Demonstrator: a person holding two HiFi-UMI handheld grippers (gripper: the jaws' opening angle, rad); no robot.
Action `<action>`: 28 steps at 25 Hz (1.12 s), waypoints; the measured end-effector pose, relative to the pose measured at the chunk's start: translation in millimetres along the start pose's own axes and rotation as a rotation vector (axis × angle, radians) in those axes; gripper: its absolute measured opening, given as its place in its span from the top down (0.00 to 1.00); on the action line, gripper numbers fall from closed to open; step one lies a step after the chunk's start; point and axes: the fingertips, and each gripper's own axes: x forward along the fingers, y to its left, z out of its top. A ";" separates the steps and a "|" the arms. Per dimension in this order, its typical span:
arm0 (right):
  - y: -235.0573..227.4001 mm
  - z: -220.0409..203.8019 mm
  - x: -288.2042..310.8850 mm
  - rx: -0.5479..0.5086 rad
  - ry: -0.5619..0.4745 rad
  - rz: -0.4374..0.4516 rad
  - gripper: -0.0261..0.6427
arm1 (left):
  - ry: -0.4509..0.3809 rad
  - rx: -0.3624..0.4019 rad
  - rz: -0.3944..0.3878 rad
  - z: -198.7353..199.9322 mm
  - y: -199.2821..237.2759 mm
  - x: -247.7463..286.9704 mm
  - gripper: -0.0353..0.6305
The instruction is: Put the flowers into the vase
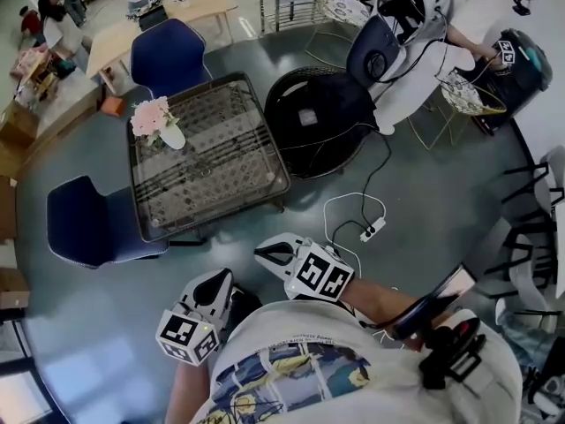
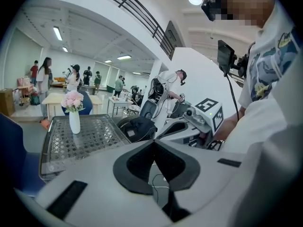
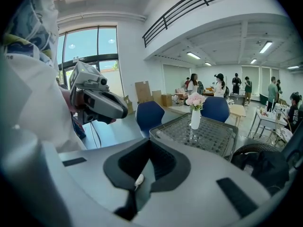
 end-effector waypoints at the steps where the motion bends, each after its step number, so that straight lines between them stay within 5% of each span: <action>1: 1.3 -3.8 -5.1 -0.004 0.001 0.004 0.95 | -0.001 -0.006 0.005 -2.8 -5.9 1.7 0.93; 12: 15.3 -10.9 -42.3 -0.037 -0.030 -0.029 0.95 | -0.011 0.042 -0.013 -5.2 -46.1 7.9 0.93; 28: 39.8 -23.0 -44.9 -0.050 -0.004 0.026 0.95 | -0.021 -0.008 0.012 -24.8 -66.1 -2.0 0.93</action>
